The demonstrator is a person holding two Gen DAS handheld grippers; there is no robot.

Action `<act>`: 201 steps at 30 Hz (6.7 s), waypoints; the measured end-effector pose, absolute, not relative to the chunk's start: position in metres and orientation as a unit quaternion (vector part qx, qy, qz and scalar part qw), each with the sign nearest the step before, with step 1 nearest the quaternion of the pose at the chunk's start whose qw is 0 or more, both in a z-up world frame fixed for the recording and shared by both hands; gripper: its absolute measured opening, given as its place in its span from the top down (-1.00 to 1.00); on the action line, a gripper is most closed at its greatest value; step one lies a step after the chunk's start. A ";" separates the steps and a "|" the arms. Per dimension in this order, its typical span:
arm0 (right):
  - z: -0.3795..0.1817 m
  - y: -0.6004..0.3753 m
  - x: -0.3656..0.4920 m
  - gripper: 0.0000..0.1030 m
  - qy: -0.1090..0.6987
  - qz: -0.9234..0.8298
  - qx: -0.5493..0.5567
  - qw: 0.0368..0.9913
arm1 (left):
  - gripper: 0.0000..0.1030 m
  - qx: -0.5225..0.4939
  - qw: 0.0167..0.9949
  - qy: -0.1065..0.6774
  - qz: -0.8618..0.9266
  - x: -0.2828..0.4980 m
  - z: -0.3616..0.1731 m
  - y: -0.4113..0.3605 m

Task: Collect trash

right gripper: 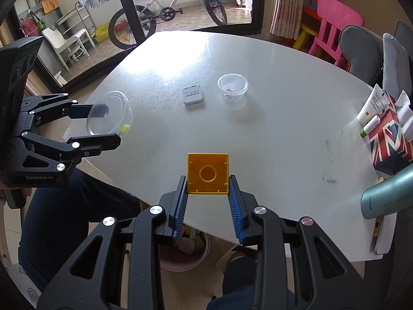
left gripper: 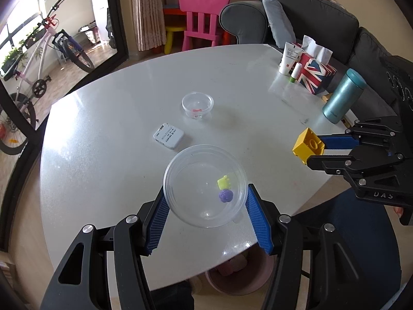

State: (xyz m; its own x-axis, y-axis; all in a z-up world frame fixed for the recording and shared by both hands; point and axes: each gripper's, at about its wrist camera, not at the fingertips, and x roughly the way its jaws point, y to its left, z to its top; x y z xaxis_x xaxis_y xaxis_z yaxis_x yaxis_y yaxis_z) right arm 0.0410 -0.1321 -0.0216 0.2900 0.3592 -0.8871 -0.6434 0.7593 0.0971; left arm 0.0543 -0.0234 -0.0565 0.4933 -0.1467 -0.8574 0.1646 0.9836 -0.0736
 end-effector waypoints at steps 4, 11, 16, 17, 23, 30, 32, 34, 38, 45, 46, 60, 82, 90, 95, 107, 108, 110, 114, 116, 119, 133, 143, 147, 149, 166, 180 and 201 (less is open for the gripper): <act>-0.019 -0.132 0.006 0.40 0.504 0.332 -0.146 0.784 | -0.11 0.002 0.864 0.494 -0.094 0.020 -0.051 -0.027; -0.026 -0.138 -0.041 0.40 0.516 0.347 -0.146 0.769 | -0.11 -0.012 0.861 0.498 -0.103 -0.028 -0.052 -0.035; -0.039 -0.138 -0.065 0.40 0.533 0.357 -0.146 0.753 | -0.11 -0.026 0.858 0.502 -0.105 -0.052 -0.056 -0.037; -0.042 -0.138 -0.070 0.40 0.537 0.359 -0.147 0.749 | -0.11 -0.029 0.857 0.503 -0.105 -0.055 -0.056 -0.037; -0.052 -0.135 -0.084 0.39 0.547 0.371 -0.151 0.735 | -0.11 -0.040 0.856 0.505 -0.103 -0.067 -0.061 -0.034; -0.051 -0.137 -0.081 -0.42 0.546 0.371 -0.142 0.737 | -0.11 -0.038 0.859 0.501 -0.102 -0.067 -0.057 -0.033; -0.050 -0.140 -0.079 -0.48 0.543 0.366 -0.142 0.742 | -0.11 -0.038 0.858 0.501 -0.103 -0.068 -0.057 -0.033; -0.048 -0.142 -0.076 -0.59 0.543 0.359 -0.138 0.746 | -0.11 -0.037 0.858 0.502 -0.105 -0.068 -0.057 -0.034; -0.046 -0.148 -0.070 -0.75 0.542 0.343 -0.133 0.756 | -0.11 -0.036 0.855 0.505 -0.110 -0.067 -0.058 -0.036; -0.040 -0.160 -0.058 -0.81 0.537 0.302 -0.131 0.777 | -0.11 -0.035 0.851 0.511 -0.119 -0.067 -0.062 -0.039; -0.039 -0.163 -0.056 -0.81 0.535 0.299 -0.127 0.780 | -0.11 -0.034 0.849 0.513 -0.121 -0.068 -0.062 -0.040; -0.031 -0.176 -0.046 -0.81 0.528 0.280 -0.105 0.795 | -0.88 -0.046 0.844 0.517 -0.136 -0.069 -0.065 -0.046; -0.032 -0.162 -0.031 -0.90 0.533 0.288 -0.102 0.789 | -0.88 -0.057 0.847 0.518 -0.101 -0.053 -0.063 -0.026; -0.024 -0.146 -0.001 -0.90 0.522 0.292 -0.100 0.795 | -0.88 -0.059 0.857 0.506 -0.082 -0.034 -0.057 -0.014; -0.015 -0.133 0.023 -0.90 0.507 0.291 -0.107 0.804 | -0.88 -0.060 0.865 0.494 -0.064 -0.019 -0.054 -0.002; -0.013 -0.096 0.092 -0.90 0.489 0.294 -0.115 0.813 | -0.88 -0.058 0.883 0.465 -0.041 0.008 -0.043 0.013; -0.014 -0.092 0.098 -0.90 0.489 0.294 -0.116 0.813 | -0.88 -0.059 0.883 0.463 -0.039 0.011 -0.043 0.015; -0.018 -0.086 0.111 -0.90 0.489 0.292 -0.121 0.813 | -0.88 -0.059 0.884 0.463 -0.037 0.015 -0.043 0.017; -0.026 -0.073 0.137 -0.90 0.493 0.292 -0.125 0.810 | -0.88 -0.060 0.883 0.465 -0.034 0.020 -0.046 0.021; -0.030 -0.069 0.149 -0.90 0.494 0.291 -0.128 0.810 | -0.88 -0.063 0.882 0.466 -0.032 0.024 -0.047 0.023; -0.037 -0.061 0.166 -0.90 0.495 0.292 -0.131 0.808 | -0.88 -0.064 0.881 0.468 -0.029 0.026 -0.049 0.026; -0.088 -0.021 0.234 -0.90 0.543 0.283 -0.140 0.778 | -0.88 -0.063 0.880 0.471 -0.020 0.034 -0.050 0.032; -0.123 -0.003 0.263 -0.71 0.577 0.269 -0.137 0.759 | -0.88 -0.074 0.875 0.479 -0.015 0.034 -0.056 0.041; -0.128 0.001 0.268 -0.63 0.583 0.268 -0.136 0.755 | -0.88 -0.079 0.874 0.479 -0.014 0.035 -0.058 0.044; -0.132 0.004 0.269 -0.47 0.588 0.272 -0.139 0.749 | -0.88 -0.081 0.874 0.479 -0.013 0.036 -0.059 0.044; -0.107 -0.015 0.250 -0.16 0.569 0.275 -0.141 0.762 | -0.88 -0.085 0.873 0.479 -0.024 0.045 -0.064 0.043; -0.061 -0.076 0.183 -0.16 0.557 0.303 -0.132 0.761 | -0.88 -0.049 0.876 0.478 -0.051 0.100 -0.071 0.032; -0.060 -0.109 0.171 -0.16 0.572 0.294 -0.109 0.758 | -0.88 0.082 0.852 0.503 -0.118 0.180 -0.142 0.026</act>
